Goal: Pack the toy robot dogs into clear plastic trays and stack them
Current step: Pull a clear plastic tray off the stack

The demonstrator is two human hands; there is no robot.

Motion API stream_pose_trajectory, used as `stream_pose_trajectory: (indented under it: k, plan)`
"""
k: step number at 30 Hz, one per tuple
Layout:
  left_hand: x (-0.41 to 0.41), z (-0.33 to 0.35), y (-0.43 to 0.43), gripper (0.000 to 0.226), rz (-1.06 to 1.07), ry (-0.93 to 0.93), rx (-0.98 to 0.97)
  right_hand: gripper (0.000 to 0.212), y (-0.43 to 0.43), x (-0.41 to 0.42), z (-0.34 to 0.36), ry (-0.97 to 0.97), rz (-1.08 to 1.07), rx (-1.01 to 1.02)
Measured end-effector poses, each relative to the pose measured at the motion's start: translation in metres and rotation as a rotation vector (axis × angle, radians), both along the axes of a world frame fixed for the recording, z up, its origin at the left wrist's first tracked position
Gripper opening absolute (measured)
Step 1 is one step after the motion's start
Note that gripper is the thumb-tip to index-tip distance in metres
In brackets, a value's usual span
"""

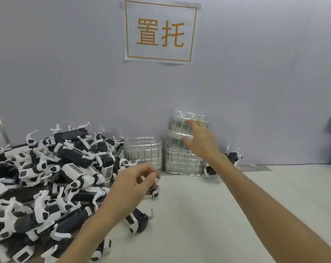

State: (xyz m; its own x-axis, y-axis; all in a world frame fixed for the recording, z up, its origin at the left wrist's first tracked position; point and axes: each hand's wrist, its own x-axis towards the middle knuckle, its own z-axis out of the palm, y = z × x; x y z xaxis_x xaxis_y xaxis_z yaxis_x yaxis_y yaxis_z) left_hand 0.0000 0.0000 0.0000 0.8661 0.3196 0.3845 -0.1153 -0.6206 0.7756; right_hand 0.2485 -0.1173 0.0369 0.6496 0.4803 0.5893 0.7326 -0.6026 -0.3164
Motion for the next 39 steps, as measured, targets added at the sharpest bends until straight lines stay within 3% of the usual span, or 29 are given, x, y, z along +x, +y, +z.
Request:
stream_pose_trajectory:
  k: [3, 5, 8, 10, 12, 14, 20, 27, 33, 36, 39]
  plan:
    - [0.023, 0.012, 0.003, 0.019, 0.029, -0.064, -0.033, 0.074, 0.017, 0.036, 0.012, 0.031, -0.155, -0.260]
    - [0.032, 0.012, 0.002, 0.020, 0.016, -0.063, -0.058, 0.066, 0.025, 0.053, 0.011, 0.021, -0.203, -0.300]
    - [0.032, 0.001, 0.001, 0.022, -0.002, -0.014, -0.032, 0.059, 0.032, 0.073, 0.013, -0.160, -0.260, -0.234]
    - [0.036, 0.000, 0.002, 0.022, 0.029, 0.006, -0.015, 0.065, 0.035, 0.083, 0.025, -0.084, -0.237, -0.320]
    - [0.039, -0.001, 0.005, 0.021, 0.053, 0.023, 0.011, 0.054, 0.035, 0.090, 0.032, 0.022, -0.223, -0.444]
    - [0.041, 0.001, 0.008, 0.021, 0.066, 0.030, 0.016, 0.030, 0.033, 0.096, 0.036, 0.016, -0.204, -0.400]
    - [0.063, 0.018, 0.017, 0.021, 0.068, 0.073, -0.013, 0.020, 0.022, 0.098, 0.054, -0.102, -0.065, -0.237]
    - [0.110, 0.019, 0.008, 0.017, -0.042, 0.105, -0.311, 0.020, 0.014, 0.102, 0.076, -0.048, -0.004, -0.141]
    - [0.184, 0.036, 0.013, 0.026, -0.040, 0.077, -0.886, 0.007, 0.021, 0.107, 0.078, -0.023, 0.055, -0.149]
    - [0.227, 0.038, 0.011, 0.023, -0.017, 0.083, -0.962, 0.008, 0.022, 0.116, 0.084, -0.006, 0.081, -0.137]
    - [0.259, 0.037, 0.008, 0.027, -0.039, -0.031, -1.064, 0.021, 0.019, 0.124, 0.091, 0.004, 0.103, -0.114]
